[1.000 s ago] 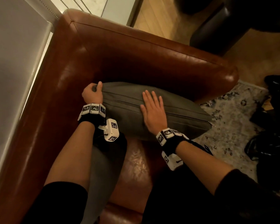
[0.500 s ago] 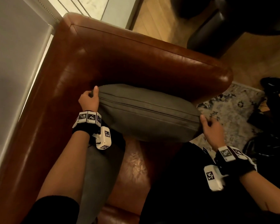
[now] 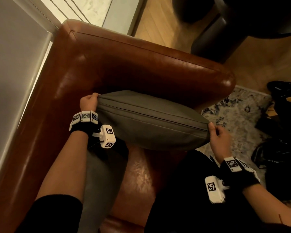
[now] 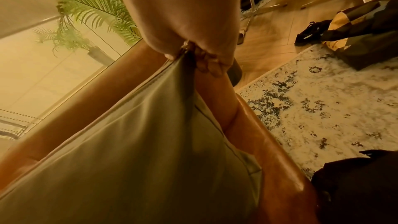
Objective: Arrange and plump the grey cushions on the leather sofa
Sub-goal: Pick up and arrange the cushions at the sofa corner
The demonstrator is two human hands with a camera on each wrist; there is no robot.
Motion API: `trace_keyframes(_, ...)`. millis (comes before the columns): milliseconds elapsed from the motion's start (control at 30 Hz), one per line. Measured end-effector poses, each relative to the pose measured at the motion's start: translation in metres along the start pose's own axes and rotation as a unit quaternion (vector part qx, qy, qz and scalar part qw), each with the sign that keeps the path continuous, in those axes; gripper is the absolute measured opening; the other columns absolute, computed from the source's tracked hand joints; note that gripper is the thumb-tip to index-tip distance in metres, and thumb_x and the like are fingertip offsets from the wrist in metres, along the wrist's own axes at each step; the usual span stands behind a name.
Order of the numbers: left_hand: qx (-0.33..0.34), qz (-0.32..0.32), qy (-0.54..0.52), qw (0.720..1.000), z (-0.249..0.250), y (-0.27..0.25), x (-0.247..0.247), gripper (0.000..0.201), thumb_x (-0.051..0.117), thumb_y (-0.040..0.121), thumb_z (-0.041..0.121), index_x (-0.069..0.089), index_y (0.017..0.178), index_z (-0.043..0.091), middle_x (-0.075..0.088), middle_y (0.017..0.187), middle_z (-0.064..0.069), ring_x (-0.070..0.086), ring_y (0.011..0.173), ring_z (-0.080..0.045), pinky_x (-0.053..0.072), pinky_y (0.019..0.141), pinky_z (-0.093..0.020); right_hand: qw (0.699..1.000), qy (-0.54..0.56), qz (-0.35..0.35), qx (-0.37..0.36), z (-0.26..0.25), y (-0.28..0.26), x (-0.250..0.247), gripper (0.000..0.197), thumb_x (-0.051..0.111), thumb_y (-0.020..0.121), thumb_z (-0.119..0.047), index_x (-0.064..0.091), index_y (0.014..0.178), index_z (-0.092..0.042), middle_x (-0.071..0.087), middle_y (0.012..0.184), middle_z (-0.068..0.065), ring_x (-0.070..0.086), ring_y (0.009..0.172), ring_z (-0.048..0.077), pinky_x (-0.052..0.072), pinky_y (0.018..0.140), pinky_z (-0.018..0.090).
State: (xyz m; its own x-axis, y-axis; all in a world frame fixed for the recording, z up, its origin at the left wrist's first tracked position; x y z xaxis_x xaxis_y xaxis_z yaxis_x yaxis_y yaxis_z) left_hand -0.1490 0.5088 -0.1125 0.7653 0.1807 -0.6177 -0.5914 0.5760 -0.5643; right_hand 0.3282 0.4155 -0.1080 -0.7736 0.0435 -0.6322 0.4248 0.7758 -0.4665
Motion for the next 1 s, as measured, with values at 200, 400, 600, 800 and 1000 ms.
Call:
trace_keyframes(200,0.014,-0.008,0.009,1.000,0.011,0.011,0.002,0.040,0.063,0.085,0.035,0.068,0.109,0.003,0.066,0.116,-0.015,0.059,0.113,-0.028,0.044,0.102,-0.035,0.997,0.042,-0.026,0.051,0.008,0.003,-0.004,0.042,0.044,0.096,-0.042,0.058,0.083,-0.005,0.056,0.080,0.011,0.052,0.078,0.024,0.038,0.068,0.033)
trace_keyframes(400,0.013,0.013,-0.020,1.000,0.014,0.017,0.005,0.043,0.065,0.082,0.040,0.068,0.109,0.006,0.068,0.113,-0.014,0.061,0.110,-0.027,0.047,0.101,-0.039,0.997,0.053,-0.023,0.054,0.005,-0.004,-0.002,0.049,0.044,0.094,-0.046,0.055,0.079,-0.001,0.055,0.076,0.014,0.050,0.071,0.022,0.036,0.064,0.033)
trace_keyframes(600,0.162,0.198,0.195,0.947,0.059,-0.029,0.010,0.038,0.043,0.090,0.045,0.057,0.117,0.022,0.046,0.132,-0.008,0.037,0.128,-0.028,0.029,0.101,-0.047,0.996,0.051,-0.022,0.069,0.005,-0.007,0.005,0.038,0.041,0.097,-0.041,0.047,0.070,-0.015,0.047,0.070,0.002,0.045,0.070,0.019,0.033,0.059,0.032)
trace_keyframes(800,0.540,-0.180,0.284,0.771,0.069,-0.217,0.192,0.050,0.022,0.096,0.042,0.043,0.136,0.020,0.045,0.144,-0.003,0.033,0.139,-0.020,0.018,0.115,-0.054,0.995,0.045,-0.023,0.084,0.005,-0.005,0.006,0.035,0.039,0.098,-0.041,0.053,0.082,-0.012,0.056,0.080,0.005,0.052,0.084,0.024,0.037,0.073,0.034)
trace_keyframes(1000,0.540,-0.152,0.455,0.692,0.010,-0.174,0.193,0.045,0.029,0.094,0.037,0.039,0.138,0.035,0.046,0.145,0.008,0.040,0.137,-0.015,0.005,0.112,-0.053,0.997,0.025,-0.006,0.072,0.017,-0.001,0.003,0.042,0.041,0.096,-0.043,0.059,0.090,-0.005,0.063,0.094,0.021,0.058,0.091,0.034,0.044,0.078,0.042)
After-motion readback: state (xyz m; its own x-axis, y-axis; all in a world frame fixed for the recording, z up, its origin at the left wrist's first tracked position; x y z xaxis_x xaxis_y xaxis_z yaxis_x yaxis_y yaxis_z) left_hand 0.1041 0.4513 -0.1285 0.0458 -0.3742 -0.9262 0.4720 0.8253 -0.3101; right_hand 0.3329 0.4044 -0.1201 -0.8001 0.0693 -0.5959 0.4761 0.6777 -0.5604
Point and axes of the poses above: each hand's wrist, its own y-axis towards the middle knuckle, its own x-axis out of the palm, z = x × y, the point moved 6 cm from there along y, towards the middle knuckle
